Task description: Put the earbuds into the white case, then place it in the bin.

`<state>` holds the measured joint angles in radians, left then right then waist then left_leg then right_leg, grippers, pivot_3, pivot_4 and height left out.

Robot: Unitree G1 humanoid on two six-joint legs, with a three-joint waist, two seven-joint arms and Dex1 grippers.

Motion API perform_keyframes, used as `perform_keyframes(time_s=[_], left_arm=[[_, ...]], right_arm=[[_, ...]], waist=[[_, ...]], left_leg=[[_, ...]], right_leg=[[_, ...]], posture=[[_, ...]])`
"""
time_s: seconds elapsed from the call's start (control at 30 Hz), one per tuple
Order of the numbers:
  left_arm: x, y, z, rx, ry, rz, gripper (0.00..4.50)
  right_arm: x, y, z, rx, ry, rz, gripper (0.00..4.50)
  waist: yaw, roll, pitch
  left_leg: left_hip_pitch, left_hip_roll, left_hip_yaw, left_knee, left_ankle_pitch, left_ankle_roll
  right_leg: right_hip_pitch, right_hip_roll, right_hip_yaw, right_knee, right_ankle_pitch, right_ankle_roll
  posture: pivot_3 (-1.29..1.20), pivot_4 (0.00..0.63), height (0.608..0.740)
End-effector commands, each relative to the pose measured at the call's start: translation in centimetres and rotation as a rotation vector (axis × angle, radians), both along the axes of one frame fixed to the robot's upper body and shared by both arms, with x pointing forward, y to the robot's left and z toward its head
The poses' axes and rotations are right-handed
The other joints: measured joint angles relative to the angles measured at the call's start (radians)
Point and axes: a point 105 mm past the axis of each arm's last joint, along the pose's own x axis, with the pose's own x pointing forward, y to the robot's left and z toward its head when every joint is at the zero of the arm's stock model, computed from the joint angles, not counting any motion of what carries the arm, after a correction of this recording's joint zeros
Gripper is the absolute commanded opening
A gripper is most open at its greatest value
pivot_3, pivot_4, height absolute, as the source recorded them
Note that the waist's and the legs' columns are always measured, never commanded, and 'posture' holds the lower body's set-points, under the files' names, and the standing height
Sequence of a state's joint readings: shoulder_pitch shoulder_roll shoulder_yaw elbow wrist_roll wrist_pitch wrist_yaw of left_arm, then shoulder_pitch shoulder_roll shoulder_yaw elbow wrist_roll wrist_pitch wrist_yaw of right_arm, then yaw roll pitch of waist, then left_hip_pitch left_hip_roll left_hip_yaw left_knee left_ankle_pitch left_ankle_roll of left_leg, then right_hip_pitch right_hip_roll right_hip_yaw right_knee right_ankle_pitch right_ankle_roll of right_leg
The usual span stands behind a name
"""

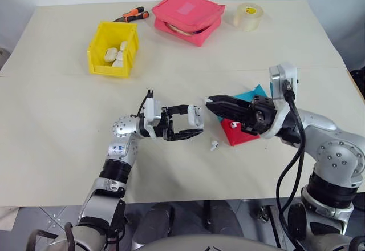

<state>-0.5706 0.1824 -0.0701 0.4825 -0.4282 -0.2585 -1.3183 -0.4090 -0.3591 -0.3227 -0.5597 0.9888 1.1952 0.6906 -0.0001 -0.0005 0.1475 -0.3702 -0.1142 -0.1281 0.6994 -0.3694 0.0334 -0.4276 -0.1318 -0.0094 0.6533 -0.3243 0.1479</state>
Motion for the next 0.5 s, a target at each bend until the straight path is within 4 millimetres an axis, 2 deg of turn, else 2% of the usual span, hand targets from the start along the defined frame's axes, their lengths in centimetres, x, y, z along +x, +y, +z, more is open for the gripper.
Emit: perform_keyframes(time_s=[0.03, 0.17, 0.5], left_arm=[[0.0, -0.6, 0.7, -0.016, -0.042, -0.031, 2.8], [0.0, -1.0, 1.1, -0.033, -0.049, -0.048, 2.8], [-0.6, -1.3, 2.5, -0.085, -0.062, -0.075, 2.8]], right_arm=[[-1.1, 0.6, 0.4, 0.022, -0.026, -0.006, 0.48], [-1.4, 1.0, -0.4, 0.031, -0.011, -0.035, 0.48], [-0.6, 1.2, -2.2, 0.024, -0.034, -0.103, 0.48]], waist=[[0.0, 0.0, 0.0], [-0.001, 0.0, 0.0], [-0.001, 0.0, 0.0]], left_leg=[[0.0, 0.0, 0.0, 0.0, 0.0, 0.0], [0.0, 0.0, 0.0, 0.0, 0.0, 0.0], [0.0, 0.0, 0.0, 0.0, 0.0, 0.0]], right_leg=[[0.0, 0.0, 0.0, 0.0, 0.0, 0.0], [0.0, 0.0, 0.0, 0.0, 0.0, 0.0], [0.0, 0.001, 0.0, 0.0, 0.0, 0.0]], posture=[[0.0, 0.15, 0.74], [0.0, 0.15, 0.74], [0.0, 0.15, 0.74]])
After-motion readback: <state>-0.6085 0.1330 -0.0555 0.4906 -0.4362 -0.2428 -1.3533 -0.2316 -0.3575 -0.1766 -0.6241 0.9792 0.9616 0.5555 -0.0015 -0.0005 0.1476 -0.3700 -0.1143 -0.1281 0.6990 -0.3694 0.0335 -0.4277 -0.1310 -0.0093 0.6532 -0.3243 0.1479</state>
